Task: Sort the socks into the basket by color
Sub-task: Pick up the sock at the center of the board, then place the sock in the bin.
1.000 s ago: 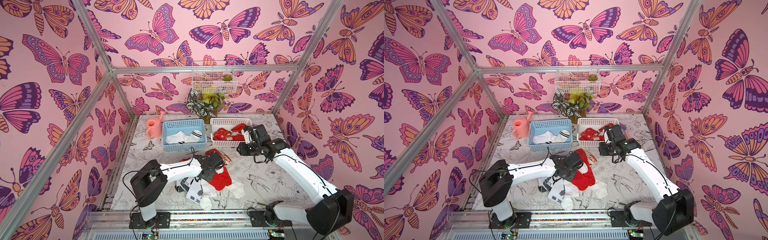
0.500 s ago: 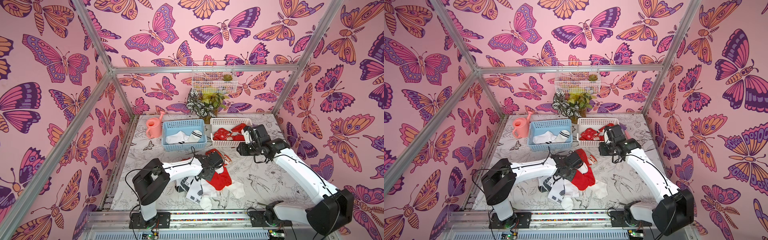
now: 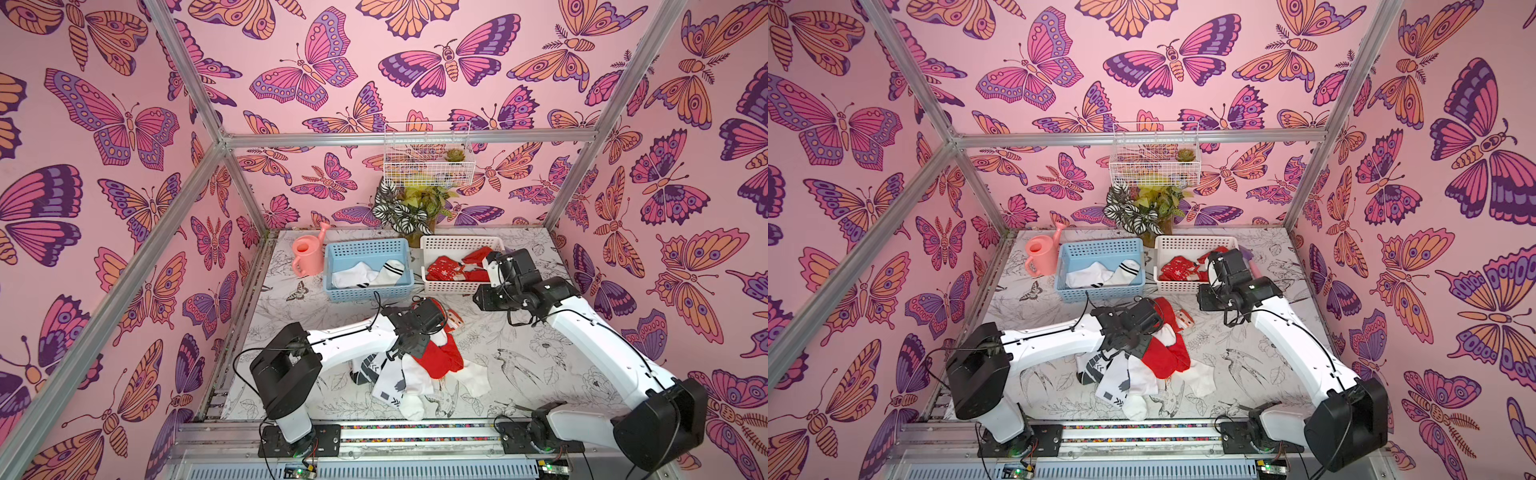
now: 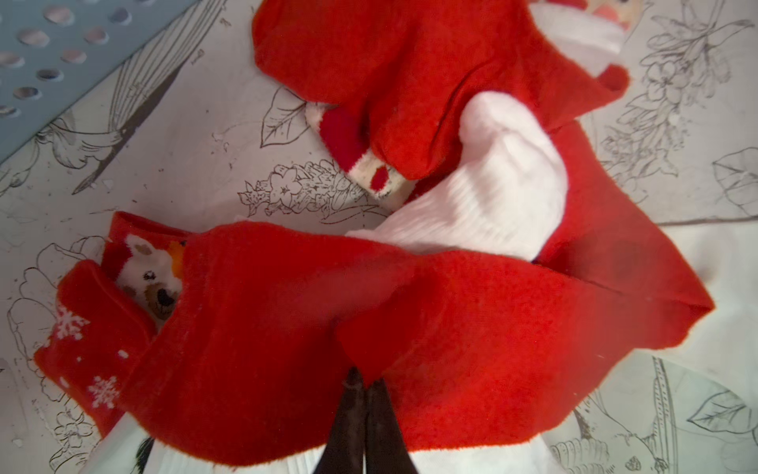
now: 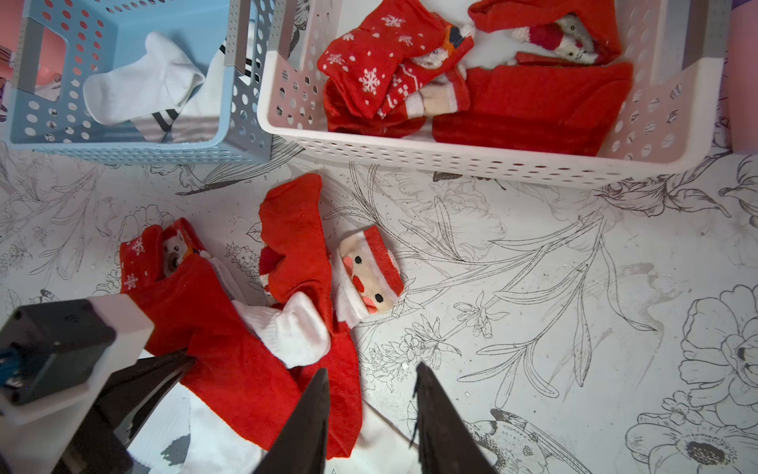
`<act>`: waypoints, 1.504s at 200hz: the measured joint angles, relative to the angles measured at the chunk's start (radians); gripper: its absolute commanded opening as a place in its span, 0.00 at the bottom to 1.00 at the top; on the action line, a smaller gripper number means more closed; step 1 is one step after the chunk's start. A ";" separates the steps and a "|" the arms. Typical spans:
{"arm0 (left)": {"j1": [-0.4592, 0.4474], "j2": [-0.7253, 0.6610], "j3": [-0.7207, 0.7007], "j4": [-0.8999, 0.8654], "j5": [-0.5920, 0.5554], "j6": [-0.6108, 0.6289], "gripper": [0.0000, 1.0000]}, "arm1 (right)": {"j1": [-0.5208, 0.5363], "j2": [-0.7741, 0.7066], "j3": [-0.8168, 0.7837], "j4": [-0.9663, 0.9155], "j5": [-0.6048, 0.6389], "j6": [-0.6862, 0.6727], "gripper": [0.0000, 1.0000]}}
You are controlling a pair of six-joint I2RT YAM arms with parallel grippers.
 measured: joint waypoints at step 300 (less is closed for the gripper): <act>0.193 0.420 1.013 -0.170 0.134 0.186 0.00 | -0.023 -0.130 -0.068 0.000 0.000 0.032 0.38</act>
